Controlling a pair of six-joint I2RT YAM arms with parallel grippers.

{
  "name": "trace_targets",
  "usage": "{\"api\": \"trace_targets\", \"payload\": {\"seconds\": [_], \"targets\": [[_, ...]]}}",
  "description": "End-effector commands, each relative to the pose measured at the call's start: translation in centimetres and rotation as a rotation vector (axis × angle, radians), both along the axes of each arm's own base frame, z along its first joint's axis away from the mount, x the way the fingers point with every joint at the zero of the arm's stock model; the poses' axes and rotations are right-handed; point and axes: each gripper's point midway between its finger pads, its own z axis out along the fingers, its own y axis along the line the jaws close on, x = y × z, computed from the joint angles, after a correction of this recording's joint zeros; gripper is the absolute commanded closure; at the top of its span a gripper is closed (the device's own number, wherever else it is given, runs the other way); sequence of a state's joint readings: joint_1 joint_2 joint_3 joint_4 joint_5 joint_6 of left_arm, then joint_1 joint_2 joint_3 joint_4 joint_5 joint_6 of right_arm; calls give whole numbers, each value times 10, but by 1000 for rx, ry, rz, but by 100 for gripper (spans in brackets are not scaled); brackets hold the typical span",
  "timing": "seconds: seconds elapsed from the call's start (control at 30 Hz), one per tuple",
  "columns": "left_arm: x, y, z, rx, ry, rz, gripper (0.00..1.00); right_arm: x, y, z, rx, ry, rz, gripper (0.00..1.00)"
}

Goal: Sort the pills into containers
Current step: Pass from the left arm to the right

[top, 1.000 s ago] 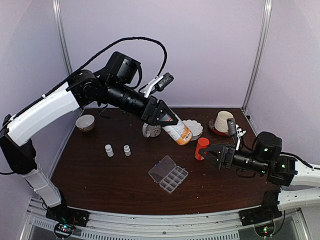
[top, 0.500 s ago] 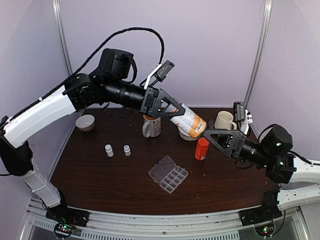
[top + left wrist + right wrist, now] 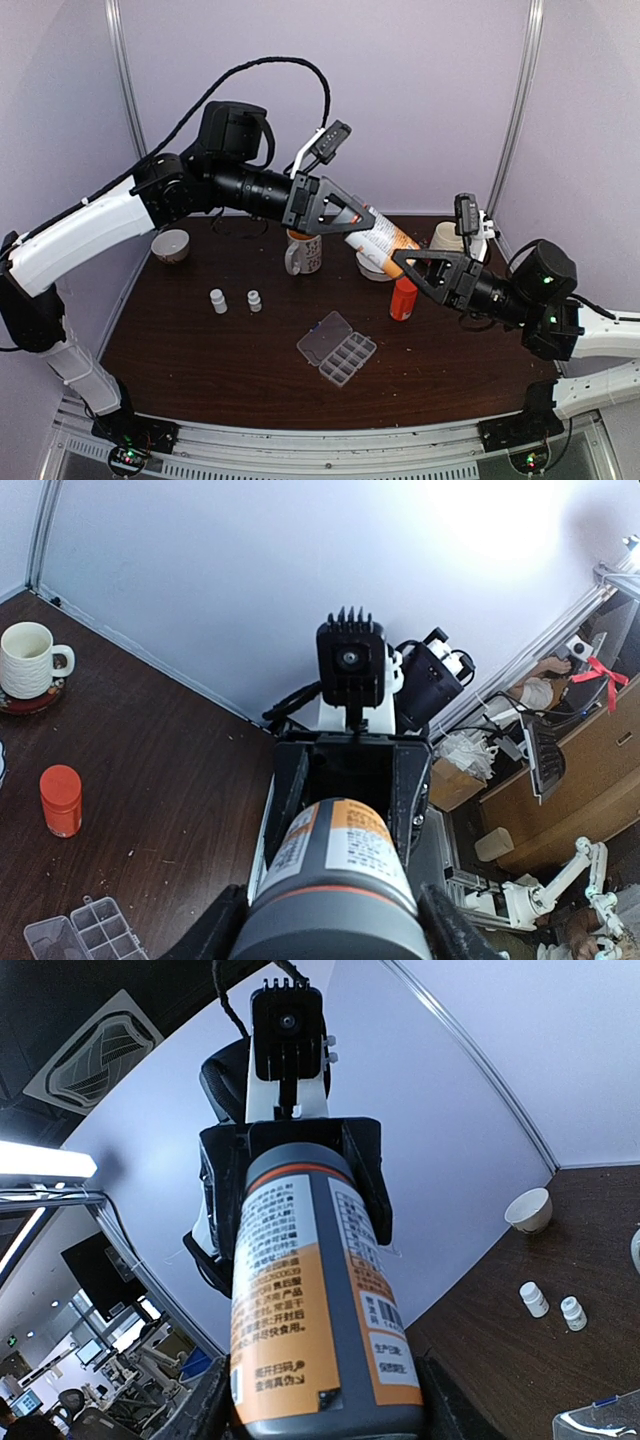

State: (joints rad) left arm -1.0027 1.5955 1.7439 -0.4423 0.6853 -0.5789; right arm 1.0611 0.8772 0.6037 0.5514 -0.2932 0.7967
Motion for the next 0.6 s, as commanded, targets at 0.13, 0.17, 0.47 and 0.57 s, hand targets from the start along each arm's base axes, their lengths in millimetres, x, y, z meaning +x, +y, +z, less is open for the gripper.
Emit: {"api": "trace_targets", "payload": {"seconds": [0.13, 0.17, 0.47, 0.57], "targets": [[-1, 7, 20, -75, -54, 33, 29, -9, -13, 27, 58, -75, -9, 66], [0, 8, 20, -74, -51, 43, 24, -9, -15, 27, 51, -81, -19, 67], [-5, 22, 13, -78, -44, 71, 15, -12, -9, 23, -2, -90, 6, 68], [-5, 22, 17, -89, -39, 70, 15, -15, -2, 20, -20, -94, 39, 68]]}}
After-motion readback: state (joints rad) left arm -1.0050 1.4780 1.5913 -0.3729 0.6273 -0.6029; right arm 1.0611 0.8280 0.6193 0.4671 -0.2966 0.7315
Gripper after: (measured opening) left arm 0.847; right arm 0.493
